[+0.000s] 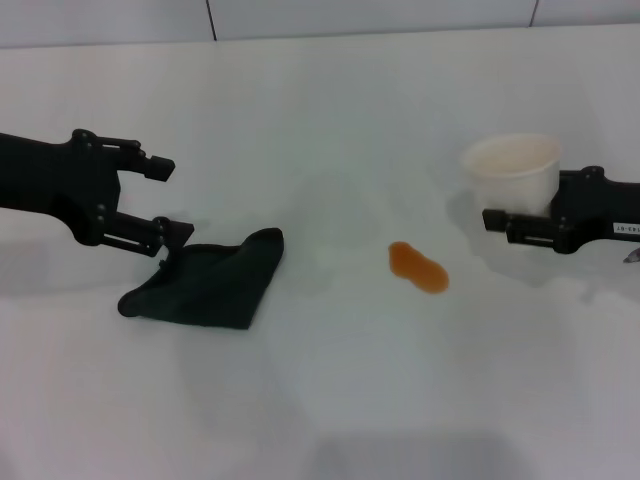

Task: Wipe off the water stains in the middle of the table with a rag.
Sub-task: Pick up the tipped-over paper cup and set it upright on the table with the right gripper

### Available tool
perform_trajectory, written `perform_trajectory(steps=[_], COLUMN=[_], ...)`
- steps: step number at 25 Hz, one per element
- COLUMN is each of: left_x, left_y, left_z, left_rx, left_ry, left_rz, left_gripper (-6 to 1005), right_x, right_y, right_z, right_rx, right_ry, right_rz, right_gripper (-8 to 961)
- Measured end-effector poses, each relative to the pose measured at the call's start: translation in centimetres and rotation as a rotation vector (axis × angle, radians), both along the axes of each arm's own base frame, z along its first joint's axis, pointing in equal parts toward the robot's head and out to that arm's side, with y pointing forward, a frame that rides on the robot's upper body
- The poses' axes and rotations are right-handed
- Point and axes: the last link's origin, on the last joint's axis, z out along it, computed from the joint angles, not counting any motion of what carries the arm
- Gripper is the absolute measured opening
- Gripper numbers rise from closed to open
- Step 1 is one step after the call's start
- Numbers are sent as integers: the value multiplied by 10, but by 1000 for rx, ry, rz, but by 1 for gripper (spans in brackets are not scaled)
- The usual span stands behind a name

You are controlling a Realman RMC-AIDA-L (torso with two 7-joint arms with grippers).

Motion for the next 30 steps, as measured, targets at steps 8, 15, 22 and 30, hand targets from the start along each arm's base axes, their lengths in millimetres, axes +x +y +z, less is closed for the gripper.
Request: perform_trajectory(steps=[8, 15, 22, 30], left_x=[0, -1, -2, -2], left_y=[1, 1, 0, 0], left_z=[1, 1, -2, -3], left_rx=[6, 4, 8, 9], left_ry=[-1, -3, -6, -8], left_rz=[0, 7, 14, 14], left_gripper=[814, 809, 805, 800], right_x=[28, 45, 54, 57], right_y=[-22, -34, -42, -46], right_z=[-25, -37, -51, -57], right_rx=[216, 330, 344, 362], right_ry=[140, 143, 137, 147], right_rz=[131, 119, 68, 29], right_gripper=[563, 558, 550, 590])
